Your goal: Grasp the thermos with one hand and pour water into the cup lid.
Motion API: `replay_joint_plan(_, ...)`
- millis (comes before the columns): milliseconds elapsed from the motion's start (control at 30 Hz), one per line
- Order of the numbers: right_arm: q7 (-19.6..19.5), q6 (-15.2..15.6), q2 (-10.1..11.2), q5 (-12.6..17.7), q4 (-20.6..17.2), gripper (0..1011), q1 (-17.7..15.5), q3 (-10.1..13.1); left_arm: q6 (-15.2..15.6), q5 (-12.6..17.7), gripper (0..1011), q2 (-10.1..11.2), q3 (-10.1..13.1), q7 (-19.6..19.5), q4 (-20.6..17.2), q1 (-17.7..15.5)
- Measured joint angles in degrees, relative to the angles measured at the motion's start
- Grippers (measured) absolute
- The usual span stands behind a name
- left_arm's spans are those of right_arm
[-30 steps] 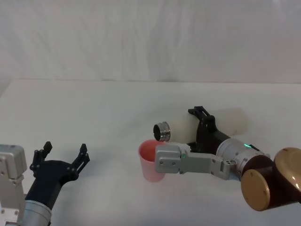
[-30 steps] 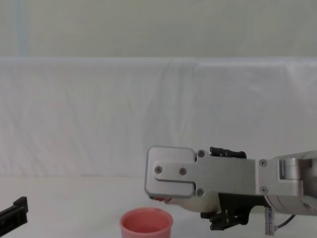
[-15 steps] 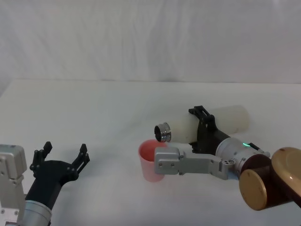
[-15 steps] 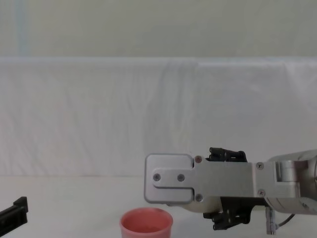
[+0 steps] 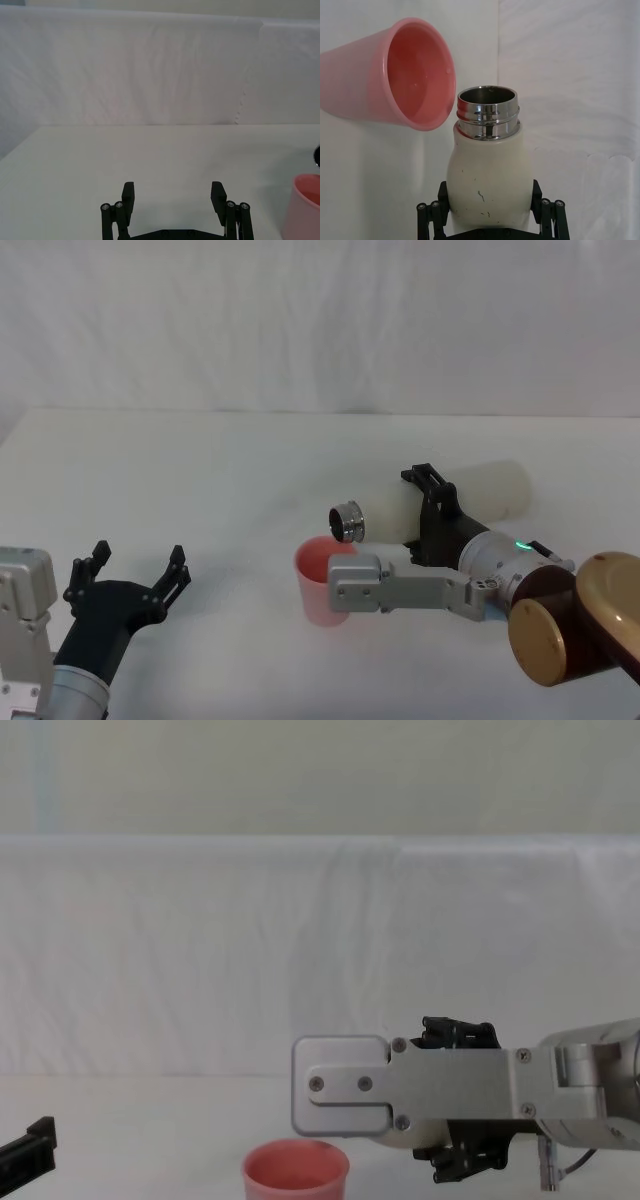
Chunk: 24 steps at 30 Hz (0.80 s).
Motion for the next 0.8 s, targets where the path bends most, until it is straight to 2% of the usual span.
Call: replay_joint_plan(800,1.2,-1.0,0.0,-2.9,-1.6,957,-0.3,0.2,0.0,0.0,1001,0.0,0.0,0.0,0.0,0.0)
